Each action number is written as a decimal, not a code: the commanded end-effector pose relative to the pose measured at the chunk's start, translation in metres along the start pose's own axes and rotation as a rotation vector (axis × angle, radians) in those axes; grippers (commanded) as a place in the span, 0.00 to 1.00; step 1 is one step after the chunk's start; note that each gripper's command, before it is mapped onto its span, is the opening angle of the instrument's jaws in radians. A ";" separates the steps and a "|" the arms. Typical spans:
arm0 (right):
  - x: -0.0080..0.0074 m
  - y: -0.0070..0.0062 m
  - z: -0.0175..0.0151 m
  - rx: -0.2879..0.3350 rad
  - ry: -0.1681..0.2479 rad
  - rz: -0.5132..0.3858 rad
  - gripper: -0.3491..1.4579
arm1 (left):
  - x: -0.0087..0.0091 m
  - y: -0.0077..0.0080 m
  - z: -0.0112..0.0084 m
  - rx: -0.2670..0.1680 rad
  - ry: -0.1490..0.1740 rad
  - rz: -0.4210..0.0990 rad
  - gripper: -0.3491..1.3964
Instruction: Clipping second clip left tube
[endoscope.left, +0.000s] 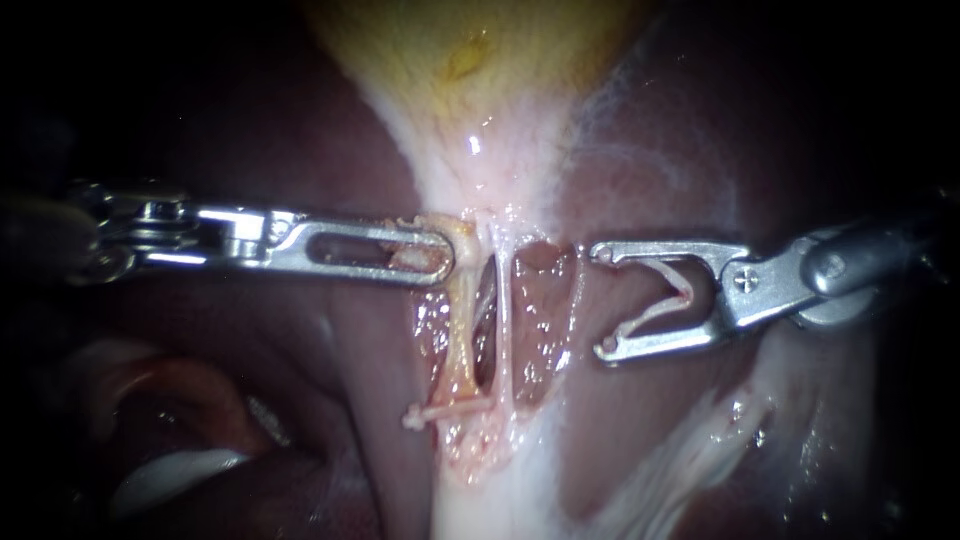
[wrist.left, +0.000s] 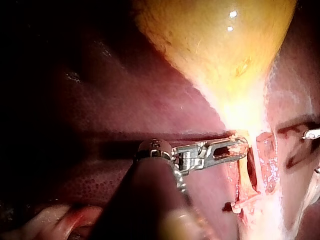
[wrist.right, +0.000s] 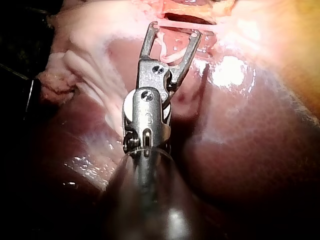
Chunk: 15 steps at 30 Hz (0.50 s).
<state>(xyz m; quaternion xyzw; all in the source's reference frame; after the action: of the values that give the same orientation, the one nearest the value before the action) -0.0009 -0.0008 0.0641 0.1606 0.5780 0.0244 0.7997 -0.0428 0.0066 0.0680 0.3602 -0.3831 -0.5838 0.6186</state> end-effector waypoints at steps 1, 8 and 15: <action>0.0000 0.0000 0.0000 0.000 0.001 0.000 0.47 | 0.0000 0.0000 -0.0002 0.002 0.001 0.000 0.00; 0.0000 -0.0001 0.0001 0.003 0.002 0.000 0.47 | -0.0003 -0.0012 -0.0023 0.010 0.012 -0.006 0.00; 0.0001 -0.0002 0.0004 0.008 0.004 0.000 0.47 | -0.0006 -0.0034 -0.0057 0.004 0.000 -0.017 0.00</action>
<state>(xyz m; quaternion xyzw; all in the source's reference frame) -0.0004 -0.0012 0.0641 0.1638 0.5797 0.0219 0.7979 -0.0391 0.0070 0.0618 0.3648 -0.3811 -0.5886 0.6126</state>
